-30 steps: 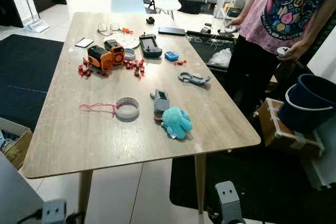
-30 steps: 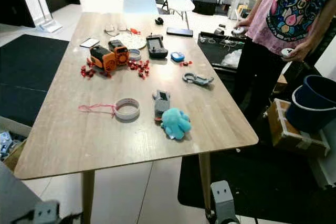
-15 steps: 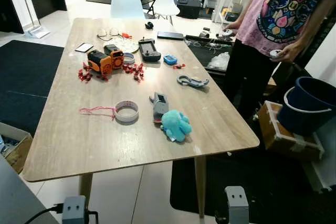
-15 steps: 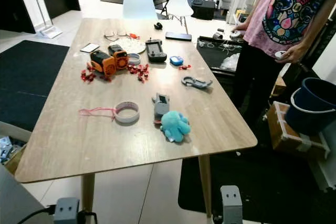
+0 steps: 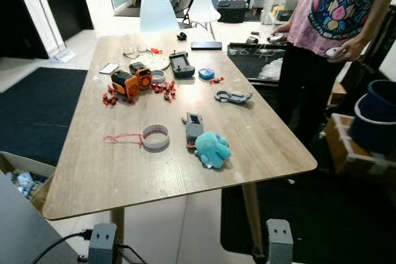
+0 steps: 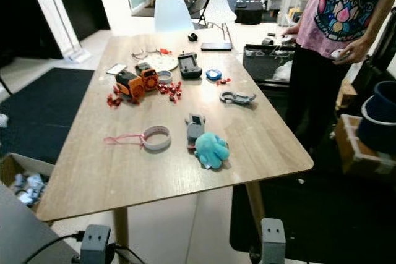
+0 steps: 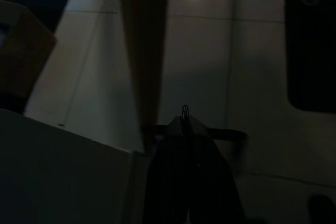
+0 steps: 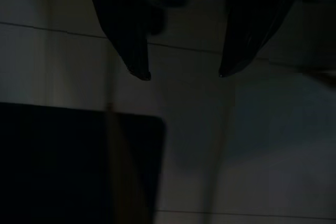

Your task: Hang keys on a hook

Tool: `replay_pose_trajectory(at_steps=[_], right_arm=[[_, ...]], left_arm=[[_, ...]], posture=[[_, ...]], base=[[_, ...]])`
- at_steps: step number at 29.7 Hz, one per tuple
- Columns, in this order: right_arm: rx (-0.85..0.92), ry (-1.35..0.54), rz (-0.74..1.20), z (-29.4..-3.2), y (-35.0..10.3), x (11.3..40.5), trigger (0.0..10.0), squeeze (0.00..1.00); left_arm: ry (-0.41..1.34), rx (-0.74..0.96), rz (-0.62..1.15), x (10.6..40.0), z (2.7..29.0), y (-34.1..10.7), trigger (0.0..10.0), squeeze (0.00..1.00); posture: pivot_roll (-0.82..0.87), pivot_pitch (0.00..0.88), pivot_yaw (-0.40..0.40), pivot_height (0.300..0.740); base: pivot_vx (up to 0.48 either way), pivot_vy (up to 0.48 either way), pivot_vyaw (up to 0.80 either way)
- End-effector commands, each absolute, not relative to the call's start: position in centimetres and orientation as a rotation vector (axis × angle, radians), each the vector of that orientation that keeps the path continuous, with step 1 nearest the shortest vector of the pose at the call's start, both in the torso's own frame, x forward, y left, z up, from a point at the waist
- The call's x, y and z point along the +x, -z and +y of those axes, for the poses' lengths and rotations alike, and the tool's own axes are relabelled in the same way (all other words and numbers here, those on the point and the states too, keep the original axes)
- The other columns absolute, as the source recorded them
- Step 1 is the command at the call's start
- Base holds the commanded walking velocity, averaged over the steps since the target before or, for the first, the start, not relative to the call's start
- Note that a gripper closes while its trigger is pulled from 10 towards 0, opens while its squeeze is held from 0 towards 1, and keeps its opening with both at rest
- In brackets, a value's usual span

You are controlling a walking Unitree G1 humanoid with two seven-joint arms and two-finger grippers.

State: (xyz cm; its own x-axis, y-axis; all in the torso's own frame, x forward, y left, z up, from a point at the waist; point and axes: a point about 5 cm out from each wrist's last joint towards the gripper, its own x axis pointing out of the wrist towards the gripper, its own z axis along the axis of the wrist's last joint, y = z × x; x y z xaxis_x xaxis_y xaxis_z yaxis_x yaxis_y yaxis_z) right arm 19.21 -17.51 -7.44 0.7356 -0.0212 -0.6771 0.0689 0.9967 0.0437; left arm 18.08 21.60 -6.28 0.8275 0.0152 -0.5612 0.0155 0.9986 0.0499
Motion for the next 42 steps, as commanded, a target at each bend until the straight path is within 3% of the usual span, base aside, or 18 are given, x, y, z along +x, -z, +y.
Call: replay_pose_trajectory(at_steps=[1,10,18,21,22,25,42], right_arm=[[0.09,0.067,0.746,-17.4,7.6,18.8,10.0,0.0],[0.093,0.055,0.772,-17.2,7.9,18.4,10.0,0.0],[0.062,0.024,0.792,-17.4,8.0,18.3,10.0,0.0],[0.066,0.001,0.819,-17.4,8.2,17.9,10.0,0.0],[0.058,-0.035,0.845,-17.2,8.5,17.5,10.0,0.0],[0.05,-0.047,0.85,-17.1,8.6,17.3,10.0,0.0],[0.038,-0.072,0.854,-17.3,8.5,17.5,10.0,0.0]], left_arm=[[-0.032,0.063,0.629,17.7,23.0,6.3,10.0,0.0],[-0.039,0.095,0.687,17.7,23.7,6.5,10.0,0.0],[0.009,0.044,0.715,16.9,22.5,7.2,10.0,0.0],[0.065,0.063,0.715,16.6,21.7,7.4,10.0,0.0],[0.162,0.112,0.726,16.1,20.7,7.7,10.0,0.0],[0.185,0.127,0.73,16.0,20.5,7.8,10.0,0.0],[0.057,0.027,0.717,15.7,20.6,7.9,10.0,0.0]], posture=[[0.08,0.0,0.082,0.74],[0.09,0.0,0.069,0.74],[0.08,0.014,0.049,0.74],[0.08,0.024,0.03,0.74],[0.08,0.029,0.023,0.74],[0.07,0.031,0.017,0.74],[0.07,0.04,-0.015,0.74]], base=[[0.0,0.0,0.0],[0.0,0.0,0.0],[0.0,0.0,0.0],[0.0,0.0,0.0],[0.0,0.0,0.0],[0.0,0.0,0.0],[0.0,0.0,0.0]])
